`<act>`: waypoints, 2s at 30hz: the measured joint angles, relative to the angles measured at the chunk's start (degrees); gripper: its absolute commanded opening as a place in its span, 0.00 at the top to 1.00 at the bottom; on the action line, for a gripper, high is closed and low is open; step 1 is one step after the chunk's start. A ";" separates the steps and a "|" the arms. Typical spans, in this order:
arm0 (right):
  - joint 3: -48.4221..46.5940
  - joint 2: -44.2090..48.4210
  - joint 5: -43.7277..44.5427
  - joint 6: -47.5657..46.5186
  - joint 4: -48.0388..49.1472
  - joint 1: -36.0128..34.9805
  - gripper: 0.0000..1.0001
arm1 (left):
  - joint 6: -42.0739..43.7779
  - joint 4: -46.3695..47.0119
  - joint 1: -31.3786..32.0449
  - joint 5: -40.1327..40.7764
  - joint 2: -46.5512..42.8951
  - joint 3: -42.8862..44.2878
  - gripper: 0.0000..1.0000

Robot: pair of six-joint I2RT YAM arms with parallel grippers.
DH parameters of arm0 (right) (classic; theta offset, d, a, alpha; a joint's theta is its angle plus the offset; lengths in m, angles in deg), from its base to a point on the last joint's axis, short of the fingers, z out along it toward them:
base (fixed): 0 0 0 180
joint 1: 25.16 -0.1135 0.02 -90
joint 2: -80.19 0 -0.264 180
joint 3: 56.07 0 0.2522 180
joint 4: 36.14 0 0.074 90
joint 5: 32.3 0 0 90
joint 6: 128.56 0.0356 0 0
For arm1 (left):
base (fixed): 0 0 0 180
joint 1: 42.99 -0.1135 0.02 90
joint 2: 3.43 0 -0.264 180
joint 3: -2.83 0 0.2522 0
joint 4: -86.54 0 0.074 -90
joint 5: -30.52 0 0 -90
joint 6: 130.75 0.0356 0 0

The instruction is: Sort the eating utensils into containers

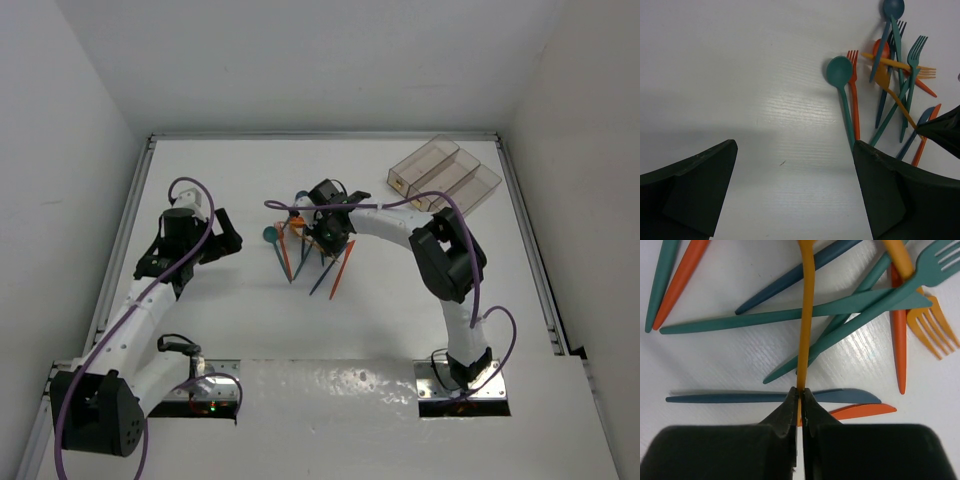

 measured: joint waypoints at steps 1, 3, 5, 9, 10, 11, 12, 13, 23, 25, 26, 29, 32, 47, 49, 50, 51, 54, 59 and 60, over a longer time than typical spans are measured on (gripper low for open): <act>0.00 0.00 0.00 -0.15 -0.09 0.00 1.00 | 0.00 0.00 0.00 0.00 0.00 0.00 0.01; 0.00 0.00 0.00 -0.33 -0.24 0.00 0.96 | 0.00 0.00 0.00 0.00 0.00 0.00 0.01; 0.07 0.00 -0.02 -0.35 -0.17 0.00 0.95 | 0.00 0.00 0.00 -0.02 0.00 0.00 0.01; 0.92 0.02 0.02 -0.28 0.26 0.00 0.84 | 0.00 0.00 0.00 -0.02 0.00 0.00 0.01; 1.14 0.02 0.02 -0.15 0.26 0.00 0.75 | 0.00 0.00 0.00 -0.02 0.00 0.00 0.01; 1.29 0.02 0.02 0.07 0.26 0.00 0.72 | 0.00 0.00 0.00 -0.04 0.00 0.00 0.01; 1.38 0.02 0.02 0.15 0.26 0.00 0.69 | 0.00 0.00 0.00 -0.04 0.00 0.00 0.01; 1.40 0.02 0.02 0.37 0.28 0.00 0.64 | 0.00 0.00 0.00 -0.04 0.00 0.00 0.01; 3.32 5.22 -0.02 4.72 4.24 -0.04 0.69 | 0.00 0.00 0.00 0.00 0.00 0.00 0.01; 3.26 6.12 -0.15 5.33 5.16 -0.28 0.69 | 0.00 0.00 0.00 0.00 0.00 0.00 0.01; 3.15 6.25 -0.35 5.53 5.42 -0.52 0.69 | 0.00 0.00 0.00 0.00 0.02 0.00 0.01; 2.82 6.01 -0.79 5.88 5.31 -1.42 0.68 | -0.02 -0.02 0.00 0.00 0.02 0.00 0.01; 2.05 4.90 -1.31 6.51 5.20 -2.12 0.67 | 0.00 0.00 0.00 0.00 0.02 0.00 0.01; -2.38 -4.35 0.11 8.79 5.75 -3.10 0.93 | 0.00 -0.04 0.00 0.24 0.83 0.00 0.01; -2.21 -4.35 0.31 8.92 5.70 -3.15 0.99 | 0.00 -0.04 0.00 0.24 0.83 0.00 0.01; -1.99 -4.22 0.46 9.07 5.86 -3.19 1.00 | 0.00 -0.04 0.00 0.24 0.83 0.00 0.01; -1.49 -3.80 0.70 9.11 6.10 -3.26 1.00 | 0.00 -0.04 0.00 0.22 0.83 0.00 0.01; -0.46 -1.25 0.96 9.14 5.35 -3.32 1.00 | -0.02 -0.04 0.00 0.22 0.83 0.00 0.01; 0.11 7.41 1.57 8.98 3.74 -3.32 1.00 | -0.04 -0.04 0.00 0.24 0.83 0.00 0.01; 0.85 10.32 2.25 9.03 3.76 -3.32 1.00 | -0.04 -0.07 0.00 0.26 0.83 0.00 0.01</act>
